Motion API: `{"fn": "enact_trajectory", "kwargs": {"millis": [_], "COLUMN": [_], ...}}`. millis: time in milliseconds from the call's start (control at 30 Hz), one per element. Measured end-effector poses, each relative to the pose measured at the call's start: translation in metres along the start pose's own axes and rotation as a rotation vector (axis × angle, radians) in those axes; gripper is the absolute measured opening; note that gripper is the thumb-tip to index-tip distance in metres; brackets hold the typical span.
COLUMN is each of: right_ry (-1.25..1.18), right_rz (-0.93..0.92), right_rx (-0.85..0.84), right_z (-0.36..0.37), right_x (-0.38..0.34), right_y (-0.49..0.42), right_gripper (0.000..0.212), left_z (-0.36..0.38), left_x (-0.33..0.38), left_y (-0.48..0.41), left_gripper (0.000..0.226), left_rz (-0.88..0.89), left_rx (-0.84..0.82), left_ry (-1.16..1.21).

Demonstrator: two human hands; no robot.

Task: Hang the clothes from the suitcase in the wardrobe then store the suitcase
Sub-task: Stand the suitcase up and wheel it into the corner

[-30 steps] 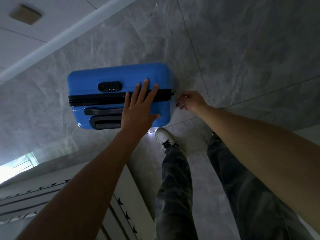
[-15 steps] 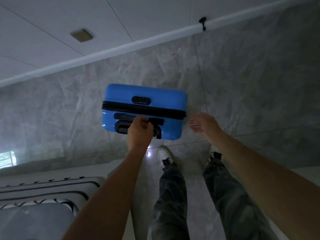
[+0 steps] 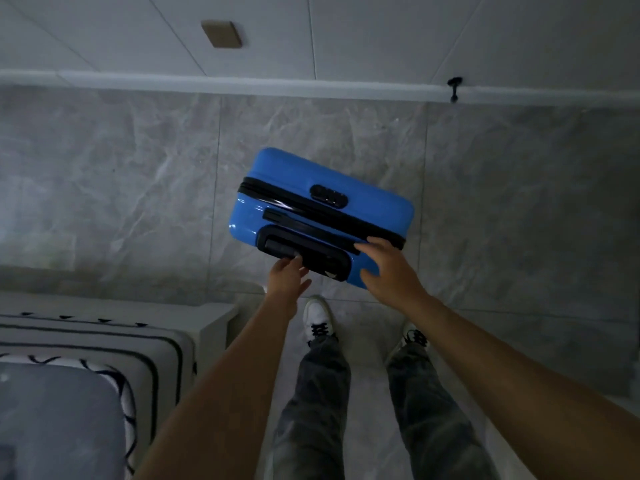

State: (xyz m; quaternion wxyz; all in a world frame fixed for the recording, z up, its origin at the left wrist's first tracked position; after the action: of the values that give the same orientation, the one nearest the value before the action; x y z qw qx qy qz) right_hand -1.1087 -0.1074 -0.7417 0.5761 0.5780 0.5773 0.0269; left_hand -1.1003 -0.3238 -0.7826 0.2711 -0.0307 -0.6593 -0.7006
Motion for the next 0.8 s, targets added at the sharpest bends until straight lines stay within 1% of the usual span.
{"fn": "enact_trajectory", "kwargs": {"millis": [167,333,467,567,667,733,800], "right_ry": [0.155,0.194,0.222,0.268,0.366,0.402,0.384], "right_rz": [-0.003,-0.011,-0.024,-0.045,-0.063,-0.066,-0.035], "right_rx": [-0.029,-0.046,-0.044,-0.041,-0.054,-0.074,-0.119], "right_z": [0.012,0.018,0.020,0.018,0.011,0.005,-0.002], "right_x": [0.003,0.010,0.014,0.020,0.023,0.022,0.021], "right_y": [-0.003,-0.004,-0.005,-0.007,-0.006,-0.006,-0.009], "right_gripper": [0.065,0.072,0.078,0.082,0.083,0.082,0.081], "left_z": [0.001,0.001,0.006,0.012,0.017,0.020,0.022], "left_x": [-0.002,-0.003,-0.004,-0.001,0.003,0.010,0.016], "left_y": [-0.011,-0.016,-0.016,-0.015,-0.008,0.002,0.014], "left_gripper": [0.026,0.023,0.027,0.026,0.026,0.026,0.026], "left_rz": [0.044,0.087,0.119,0.137,0.142,0.161,0.183], "left_rx": [-0.028,-0.042,-0.031,-0.001,0.023,0.007,-0.012], "left_ry": [0.093,0.129,0.156,0.178,0.191,0.200,0.206]}}
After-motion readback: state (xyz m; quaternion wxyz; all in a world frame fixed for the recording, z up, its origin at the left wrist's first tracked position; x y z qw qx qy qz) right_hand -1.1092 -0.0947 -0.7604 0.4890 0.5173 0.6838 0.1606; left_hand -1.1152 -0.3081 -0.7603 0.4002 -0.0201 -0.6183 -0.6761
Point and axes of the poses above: each hand's wrist, its own y-axis away from the middle knuckle, its own z-axis out of the palm, x = y × z, the point moved 2 cm from there along -y, towards the middle knuckle, and after that the axes turned 14 degrees about -x, right-handed, at the moved point
